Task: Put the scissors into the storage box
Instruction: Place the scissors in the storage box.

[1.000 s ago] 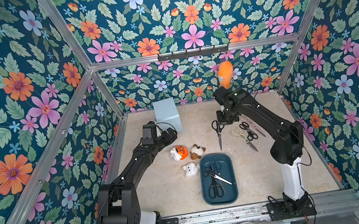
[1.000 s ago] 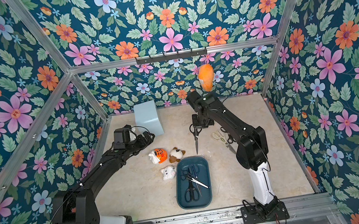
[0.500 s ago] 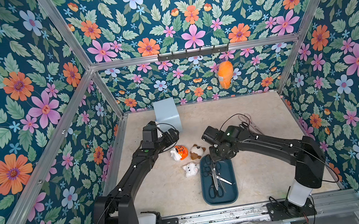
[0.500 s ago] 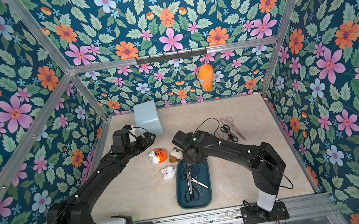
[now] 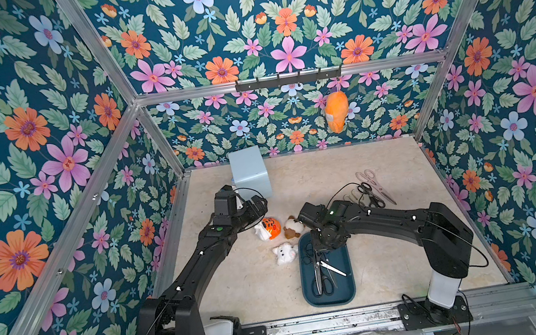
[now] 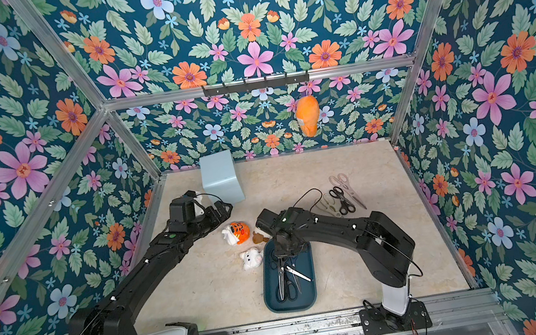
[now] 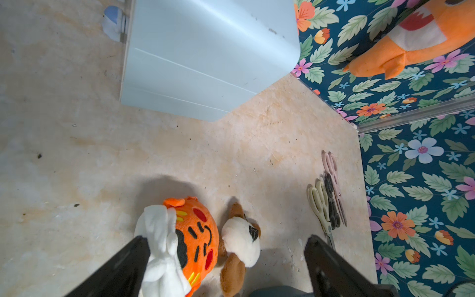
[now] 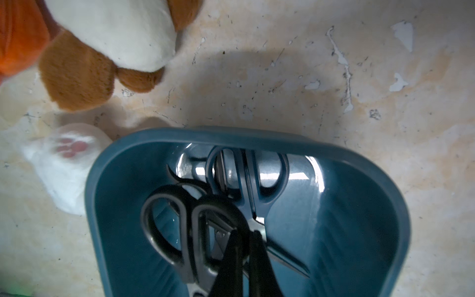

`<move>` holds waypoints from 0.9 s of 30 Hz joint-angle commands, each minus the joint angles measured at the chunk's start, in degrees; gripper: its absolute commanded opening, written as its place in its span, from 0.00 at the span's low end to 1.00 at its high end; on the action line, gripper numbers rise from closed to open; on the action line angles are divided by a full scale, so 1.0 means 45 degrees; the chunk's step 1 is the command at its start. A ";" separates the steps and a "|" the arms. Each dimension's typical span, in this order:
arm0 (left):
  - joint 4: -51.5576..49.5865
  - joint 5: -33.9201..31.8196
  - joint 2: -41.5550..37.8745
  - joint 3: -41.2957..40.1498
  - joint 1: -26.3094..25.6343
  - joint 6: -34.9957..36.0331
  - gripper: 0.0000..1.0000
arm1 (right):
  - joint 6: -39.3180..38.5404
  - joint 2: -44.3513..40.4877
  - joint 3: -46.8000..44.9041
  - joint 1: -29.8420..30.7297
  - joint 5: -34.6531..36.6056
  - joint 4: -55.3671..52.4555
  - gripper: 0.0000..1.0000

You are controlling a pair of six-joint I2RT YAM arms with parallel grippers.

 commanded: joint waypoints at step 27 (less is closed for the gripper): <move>-0.0246 -0.0179 0.1881 0.2241 -0.0178 0.1051 0.99 | -0.2334 -0.1049 0.1941 -0.2902 0.0545 -0.1544 0.34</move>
